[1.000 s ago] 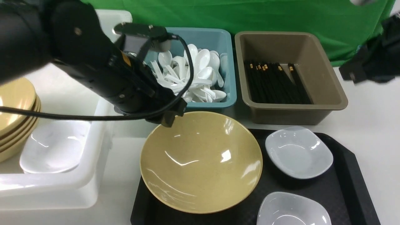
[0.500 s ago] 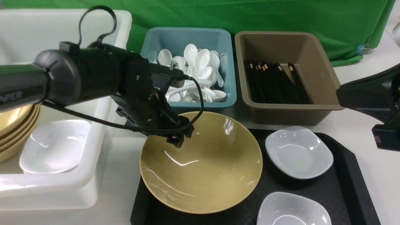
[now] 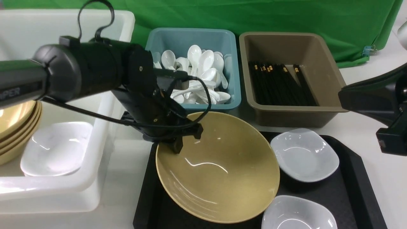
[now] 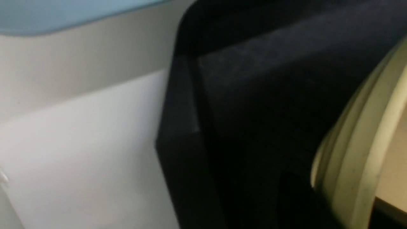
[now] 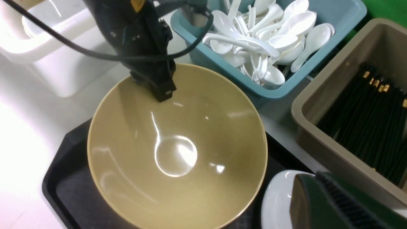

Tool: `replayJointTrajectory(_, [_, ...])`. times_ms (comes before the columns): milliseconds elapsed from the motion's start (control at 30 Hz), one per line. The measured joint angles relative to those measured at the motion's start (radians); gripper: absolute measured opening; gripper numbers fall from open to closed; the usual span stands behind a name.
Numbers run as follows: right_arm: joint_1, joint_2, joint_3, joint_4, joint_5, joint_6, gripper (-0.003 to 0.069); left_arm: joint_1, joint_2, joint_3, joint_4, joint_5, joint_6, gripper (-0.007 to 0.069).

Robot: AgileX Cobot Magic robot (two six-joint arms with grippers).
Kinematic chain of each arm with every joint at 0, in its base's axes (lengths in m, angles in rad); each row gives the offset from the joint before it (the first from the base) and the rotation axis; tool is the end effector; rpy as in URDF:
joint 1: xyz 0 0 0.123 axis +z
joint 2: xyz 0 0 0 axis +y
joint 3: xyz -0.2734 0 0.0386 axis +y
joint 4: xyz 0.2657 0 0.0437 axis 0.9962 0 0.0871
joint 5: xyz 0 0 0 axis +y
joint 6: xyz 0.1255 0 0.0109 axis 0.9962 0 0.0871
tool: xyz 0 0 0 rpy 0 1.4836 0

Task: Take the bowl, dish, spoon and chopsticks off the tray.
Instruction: Use the left arm to grab the yellow noodle bowl on the left, then use the left arm to put the noodle bowl into the large storage box on the left

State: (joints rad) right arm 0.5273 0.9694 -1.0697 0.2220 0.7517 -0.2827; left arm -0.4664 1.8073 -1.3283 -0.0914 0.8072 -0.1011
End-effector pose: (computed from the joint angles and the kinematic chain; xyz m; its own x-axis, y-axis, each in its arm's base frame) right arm 0.2006 0.1387 0.3750 -0.3774 -0.3559 -0.8549 -0.6577 0.7529 -0.0231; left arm 0.3565 -0.1888 0.1790 -0.8972 0.2689 -0.3503 0.3278 0.9371 -0.1203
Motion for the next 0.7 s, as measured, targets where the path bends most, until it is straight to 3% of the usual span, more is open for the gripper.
replayJointTrajectory(267, [0.0, 0.0, 0.002, 0.0, 0.0, -0.008, 0.0007, 0.001, -0.115, -0.002, 0.068, 0.082, -0.003, 0.0008])
replayJointTrajectory(600, [0.001, 0.024, -0.049, 0.12, 0.026, -0.164, 0.0007, 0.012, -0.286, -0.063, 0.032, 0.166, 0.001, 0.0008])
replayJointTrajectory(700, [0.02, 0.068, -0.132, 0.146, 0.062, -0.222, 0.0007, 0.064, -0.32, -0.139, 0.021, 0.219, 0.001, 0.0008])
